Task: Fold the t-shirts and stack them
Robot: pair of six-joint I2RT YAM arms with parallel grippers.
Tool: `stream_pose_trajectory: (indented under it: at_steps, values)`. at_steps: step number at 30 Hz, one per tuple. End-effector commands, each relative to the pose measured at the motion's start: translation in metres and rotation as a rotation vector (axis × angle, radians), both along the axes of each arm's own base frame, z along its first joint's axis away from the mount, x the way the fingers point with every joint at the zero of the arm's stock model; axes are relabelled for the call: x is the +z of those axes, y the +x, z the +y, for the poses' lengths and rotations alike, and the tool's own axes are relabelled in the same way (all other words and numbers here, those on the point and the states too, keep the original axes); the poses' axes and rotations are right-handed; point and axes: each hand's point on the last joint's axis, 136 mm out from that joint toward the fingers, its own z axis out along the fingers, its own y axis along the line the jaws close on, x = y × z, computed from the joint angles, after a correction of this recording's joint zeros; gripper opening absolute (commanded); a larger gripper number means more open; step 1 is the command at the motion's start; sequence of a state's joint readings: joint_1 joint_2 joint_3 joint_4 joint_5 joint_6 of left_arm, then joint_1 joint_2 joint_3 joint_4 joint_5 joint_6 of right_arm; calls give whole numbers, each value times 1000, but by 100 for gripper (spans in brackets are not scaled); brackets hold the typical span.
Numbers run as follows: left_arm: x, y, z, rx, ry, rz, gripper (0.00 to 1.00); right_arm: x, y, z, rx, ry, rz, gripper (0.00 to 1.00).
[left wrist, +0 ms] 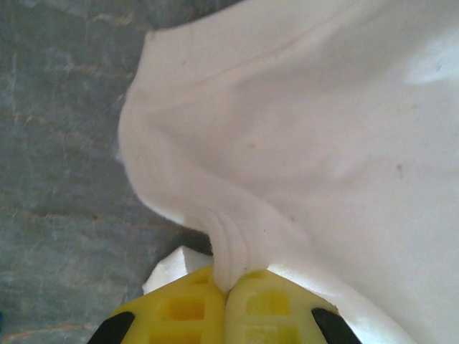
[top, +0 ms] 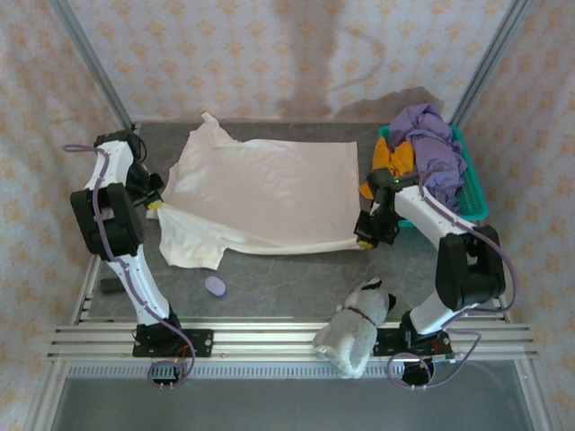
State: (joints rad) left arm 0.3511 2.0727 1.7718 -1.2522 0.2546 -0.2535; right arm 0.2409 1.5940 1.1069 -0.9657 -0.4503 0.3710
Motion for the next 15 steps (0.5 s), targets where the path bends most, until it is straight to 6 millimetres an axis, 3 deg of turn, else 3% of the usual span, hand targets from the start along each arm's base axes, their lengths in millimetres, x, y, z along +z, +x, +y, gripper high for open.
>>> stream_pose_trajectory:
  at_steps: [1,8,15]
  values:
    - [0,-7,-2,-2,-23,79,0,2,28,-1,-38,-1,-47,0]
    - [5,12,-6,-5,-33,58,0,-7,59,-5,-104,6,-72,0]
    - [6,23,1,2,-24,71,0,-14,78,-19,-129,-46,-76,0]
